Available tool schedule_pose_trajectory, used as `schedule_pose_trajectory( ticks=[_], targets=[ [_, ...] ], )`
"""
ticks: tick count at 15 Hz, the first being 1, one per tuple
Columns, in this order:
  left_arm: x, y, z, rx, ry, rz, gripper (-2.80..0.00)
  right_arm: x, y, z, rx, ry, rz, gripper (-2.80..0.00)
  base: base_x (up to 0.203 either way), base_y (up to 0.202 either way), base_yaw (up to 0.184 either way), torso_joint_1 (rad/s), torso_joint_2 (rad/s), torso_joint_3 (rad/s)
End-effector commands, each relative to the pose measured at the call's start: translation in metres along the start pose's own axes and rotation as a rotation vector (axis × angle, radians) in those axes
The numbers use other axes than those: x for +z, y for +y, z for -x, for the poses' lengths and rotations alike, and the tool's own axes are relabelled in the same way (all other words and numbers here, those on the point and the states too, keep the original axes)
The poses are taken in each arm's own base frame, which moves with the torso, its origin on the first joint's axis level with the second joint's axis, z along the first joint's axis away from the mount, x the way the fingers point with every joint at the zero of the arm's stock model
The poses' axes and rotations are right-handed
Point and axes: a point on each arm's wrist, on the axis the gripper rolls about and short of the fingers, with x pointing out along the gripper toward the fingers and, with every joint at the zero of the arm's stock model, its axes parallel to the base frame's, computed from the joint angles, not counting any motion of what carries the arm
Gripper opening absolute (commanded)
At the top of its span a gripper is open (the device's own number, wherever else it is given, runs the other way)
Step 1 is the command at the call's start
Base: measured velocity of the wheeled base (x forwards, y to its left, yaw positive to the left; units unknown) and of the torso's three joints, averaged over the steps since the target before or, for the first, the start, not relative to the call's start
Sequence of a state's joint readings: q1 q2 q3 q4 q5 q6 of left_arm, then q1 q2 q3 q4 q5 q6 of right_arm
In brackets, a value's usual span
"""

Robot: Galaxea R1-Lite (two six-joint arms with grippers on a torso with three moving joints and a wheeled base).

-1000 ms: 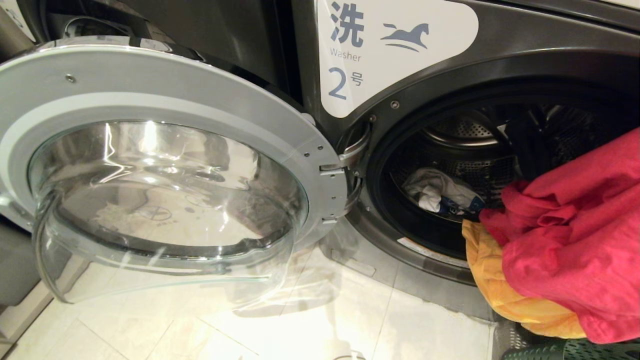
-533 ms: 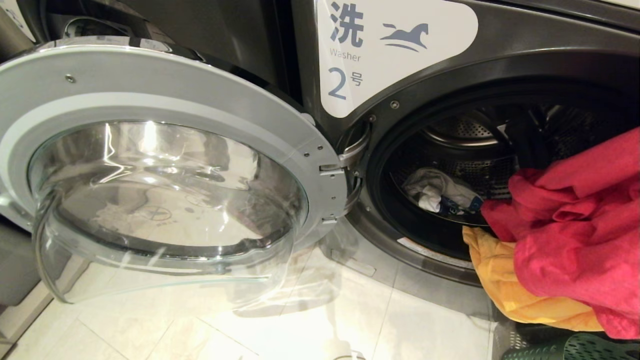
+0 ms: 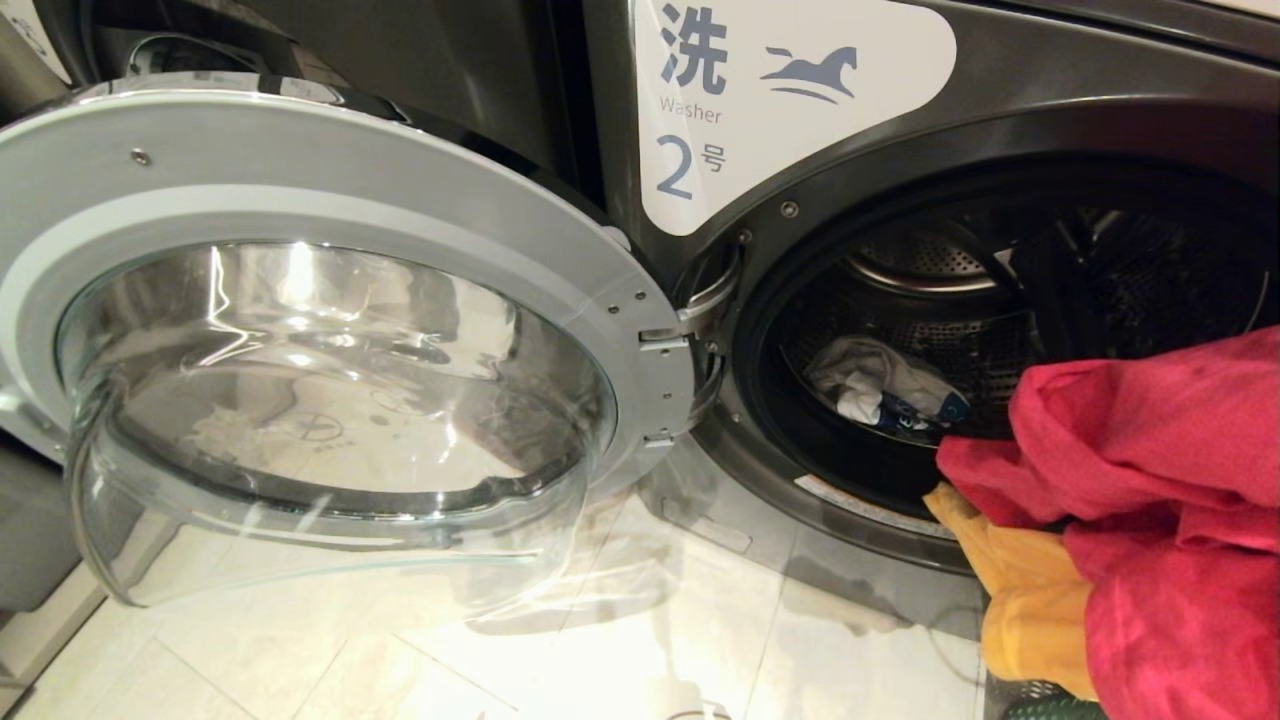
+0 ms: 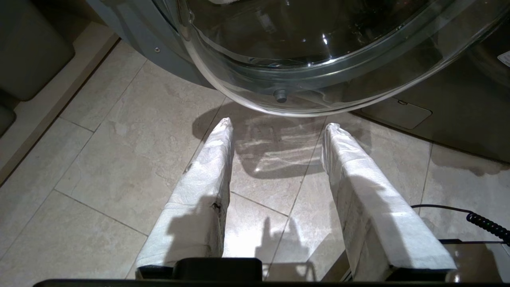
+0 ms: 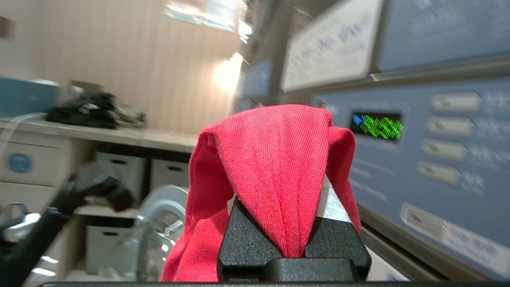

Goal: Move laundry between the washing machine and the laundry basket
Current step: Pick a cloth and place it into the basket

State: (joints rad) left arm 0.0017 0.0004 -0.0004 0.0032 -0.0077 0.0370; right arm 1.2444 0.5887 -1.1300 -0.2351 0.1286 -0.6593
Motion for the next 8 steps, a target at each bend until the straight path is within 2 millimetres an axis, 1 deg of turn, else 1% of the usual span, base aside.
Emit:
schedule_pose_trajectory(
  ticks=[1,5,6,8],
  targets=[
    [0.0000,0.0000,0.0000,0.000,0.000,0.000,-2.80,0.0009,0.0001,-0.0015,0.013,-0.013,0.004,-2.80,0.000,0.000,0.000,0.000,0.00,0.000],
    [0.0002,0.0000,0.0001,0.000,-0.001,0.000,-2.80,-0.0013,0.0016,-0.0021,0.022,-0.008,0.002,-2.80,0.000,0.000,0.000,0.000,0.00,0.000],
    [0.0002,0.0000,0.0001,0.001,-0.001,0.000,-2.80,-0.0024,0.0023,-0.0027,0.026,-0.005,0.002,-2.80,-0.005,-0.004,-0.109,0.004,0.01,0.005],
    [0.0003,0.0000,0.0000,0.000,0.000,-0.001,-2.80,-0.0029,0.0025,-0.0028,0.028,-0.004,0.005,-2.80,-0.003,0.005,-0.158,0.002,0.00,0.005]
  ],
)
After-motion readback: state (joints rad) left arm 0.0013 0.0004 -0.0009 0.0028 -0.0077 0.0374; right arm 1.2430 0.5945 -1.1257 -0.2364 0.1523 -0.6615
